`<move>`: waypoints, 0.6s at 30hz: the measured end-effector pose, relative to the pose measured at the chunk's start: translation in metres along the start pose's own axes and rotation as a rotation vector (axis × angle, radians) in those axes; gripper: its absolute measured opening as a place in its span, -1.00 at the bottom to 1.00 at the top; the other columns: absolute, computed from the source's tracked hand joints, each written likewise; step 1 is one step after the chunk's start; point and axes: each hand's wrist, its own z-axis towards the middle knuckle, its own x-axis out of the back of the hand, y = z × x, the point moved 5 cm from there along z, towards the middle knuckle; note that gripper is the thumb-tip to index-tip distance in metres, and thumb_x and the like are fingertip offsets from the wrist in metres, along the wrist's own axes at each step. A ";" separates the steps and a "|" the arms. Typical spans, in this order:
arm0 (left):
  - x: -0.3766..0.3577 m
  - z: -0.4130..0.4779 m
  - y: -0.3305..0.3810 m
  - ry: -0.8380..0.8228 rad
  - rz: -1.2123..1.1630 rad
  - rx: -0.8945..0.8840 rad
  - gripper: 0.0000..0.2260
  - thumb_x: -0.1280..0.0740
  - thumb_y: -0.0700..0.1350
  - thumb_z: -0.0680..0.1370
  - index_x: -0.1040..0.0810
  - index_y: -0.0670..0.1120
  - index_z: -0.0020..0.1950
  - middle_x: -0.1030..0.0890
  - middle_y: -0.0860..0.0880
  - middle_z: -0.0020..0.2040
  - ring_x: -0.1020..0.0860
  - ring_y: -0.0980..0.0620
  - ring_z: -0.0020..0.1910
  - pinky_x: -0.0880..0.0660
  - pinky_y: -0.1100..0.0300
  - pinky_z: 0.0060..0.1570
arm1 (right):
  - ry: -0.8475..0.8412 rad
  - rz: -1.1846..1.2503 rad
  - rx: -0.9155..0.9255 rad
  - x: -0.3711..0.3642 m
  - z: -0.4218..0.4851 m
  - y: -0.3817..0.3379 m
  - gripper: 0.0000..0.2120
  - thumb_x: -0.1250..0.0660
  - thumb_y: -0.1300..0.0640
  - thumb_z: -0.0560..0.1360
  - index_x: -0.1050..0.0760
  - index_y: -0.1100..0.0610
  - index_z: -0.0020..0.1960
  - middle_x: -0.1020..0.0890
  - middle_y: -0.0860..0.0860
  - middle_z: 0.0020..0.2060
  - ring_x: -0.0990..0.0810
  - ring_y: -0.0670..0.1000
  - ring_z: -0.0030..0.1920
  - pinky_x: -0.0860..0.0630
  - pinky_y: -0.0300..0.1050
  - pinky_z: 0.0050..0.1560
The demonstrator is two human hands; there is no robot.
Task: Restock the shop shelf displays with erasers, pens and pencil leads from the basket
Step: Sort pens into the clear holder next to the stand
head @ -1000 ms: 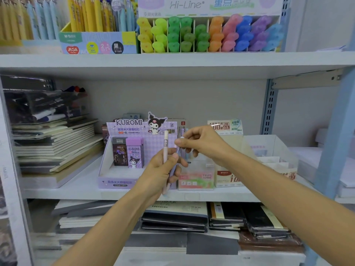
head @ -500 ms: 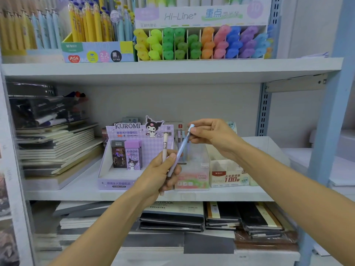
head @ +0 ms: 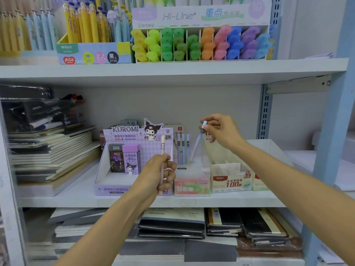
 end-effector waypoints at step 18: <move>0.007 0.004 -0.001 -0.111 0.094 -0.127 -0.80 -0.23 -0.13 0.64 -0.64 -0.13 0.05 -0.46 -0.02 -0.30 -0.33 0.10 -0.45 -0.22 0.30 -0.56 | -0.045 -0.342 0.143 -0.031 0.009 0.013 -0.85 -0.37 0.26 0.52 -0.56 0.14 0.09 -0.68 0.05 -0.16 -0.65 -0.05 -0.16 -0.57 -0.26 -0.21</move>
